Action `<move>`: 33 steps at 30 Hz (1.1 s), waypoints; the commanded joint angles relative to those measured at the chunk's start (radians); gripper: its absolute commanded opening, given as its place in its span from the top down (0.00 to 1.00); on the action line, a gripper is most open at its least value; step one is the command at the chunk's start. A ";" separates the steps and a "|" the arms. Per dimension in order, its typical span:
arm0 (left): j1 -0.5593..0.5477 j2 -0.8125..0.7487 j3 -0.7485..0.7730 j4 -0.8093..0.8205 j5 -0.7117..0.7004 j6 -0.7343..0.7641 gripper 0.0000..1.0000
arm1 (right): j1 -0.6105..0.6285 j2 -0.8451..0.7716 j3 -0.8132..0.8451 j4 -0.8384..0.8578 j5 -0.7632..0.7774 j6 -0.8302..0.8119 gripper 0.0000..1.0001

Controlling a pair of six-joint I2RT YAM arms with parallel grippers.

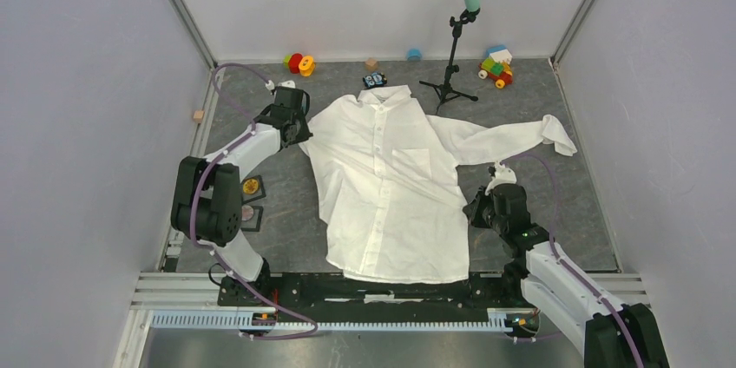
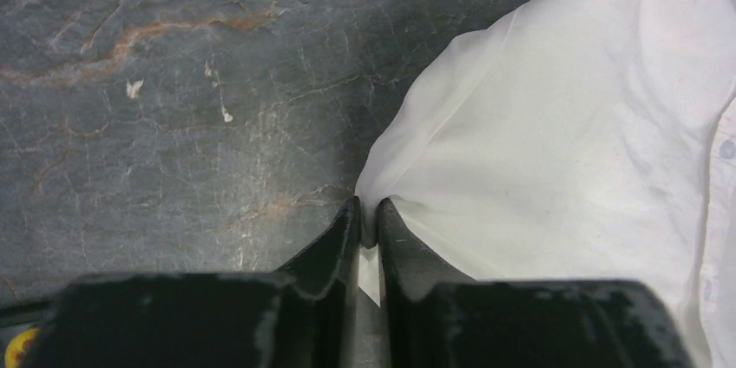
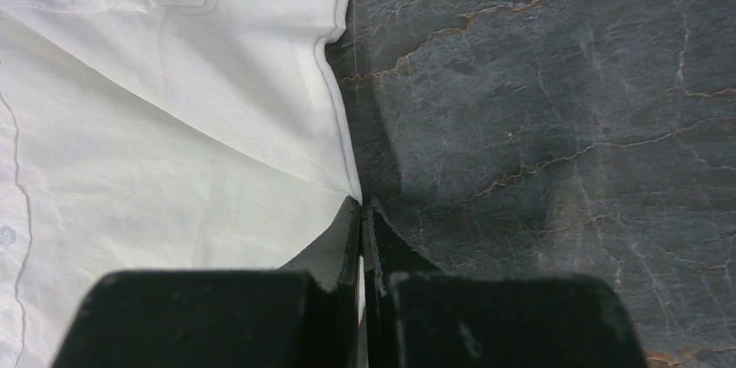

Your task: Pin the brooch onto the clothing

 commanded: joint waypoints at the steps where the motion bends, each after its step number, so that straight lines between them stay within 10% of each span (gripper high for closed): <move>1: 0.009 0.045 0.076 -0.009 0.012 0.069 0.75 | -0.001 -0.004 0.008 -0.118 0.061 -0.047 0.92; 6: 0.008 -0.059 -0.020 0.040 0.126 0.021 0.39 | -0.001 -0.094 0.033 -0.148 0.040 -0.076 0.50; 10: -0.001 -0.211 -0.186 0.116 0.286 -0.082 0.19 | -0.001 -0.108 0.064 -0.207 -0.056 -0.107 0.37; 22: -0.256 -0.707 -0.532 -0.144 0.169 -0.266 0.09 | -0.001 -0.169 0.129 -0.493 -0.349 -0.087 0.30; 33: -0.367 -0.751 -0.575 -0.220 0.128 -0.334 0.11 | -0.001 -0.185 0.136 -0.588 -0.309 -0.113 0.38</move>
